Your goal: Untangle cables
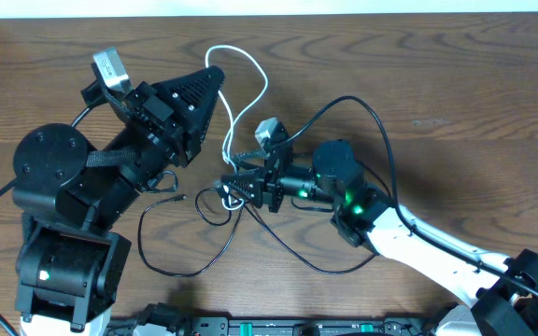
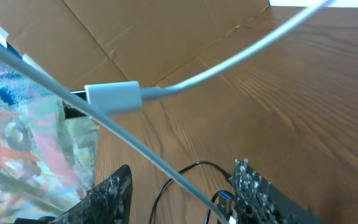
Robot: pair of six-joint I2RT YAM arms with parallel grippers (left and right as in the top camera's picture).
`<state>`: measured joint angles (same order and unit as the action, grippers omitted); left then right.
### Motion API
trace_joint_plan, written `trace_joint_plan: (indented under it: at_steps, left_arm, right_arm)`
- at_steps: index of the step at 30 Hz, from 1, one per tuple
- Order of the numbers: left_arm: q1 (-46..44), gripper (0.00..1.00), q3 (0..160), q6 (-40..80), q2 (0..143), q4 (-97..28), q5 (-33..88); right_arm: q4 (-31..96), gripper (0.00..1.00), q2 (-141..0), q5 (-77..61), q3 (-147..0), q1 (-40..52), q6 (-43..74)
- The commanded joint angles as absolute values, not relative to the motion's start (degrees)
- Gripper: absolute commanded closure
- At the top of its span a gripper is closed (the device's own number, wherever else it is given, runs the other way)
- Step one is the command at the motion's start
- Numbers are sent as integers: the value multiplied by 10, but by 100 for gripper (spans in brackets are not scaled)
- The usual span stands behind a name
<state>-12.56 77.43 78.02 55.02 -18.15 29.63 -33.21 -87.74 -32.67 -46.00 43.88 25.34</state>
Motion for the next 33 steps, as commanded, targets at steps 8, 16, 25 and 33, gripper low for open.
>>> trace_joint_plan:
  at_steps: [8, 16, 25, 33]
  left_arm:
    - [-127, 93, 782, 781, 554, -177, 309]
    - [-127, 93, 782, 769, 565, -179, 308]
    - [-127, 83, 782, 641, 588, -251, 170]
    - [-127, 52, 782, 585, 622, -370, 72]
  right_arm:
    - [-339, 83, -879, -297, -462, 454, 237]
    - [-356, 99, -876, -335, -462, 454, 298]
    - [-379, 99, -826, -392, -462, 446, 408]
    - [-378, 99, -725, -415, -462, 407, 466]
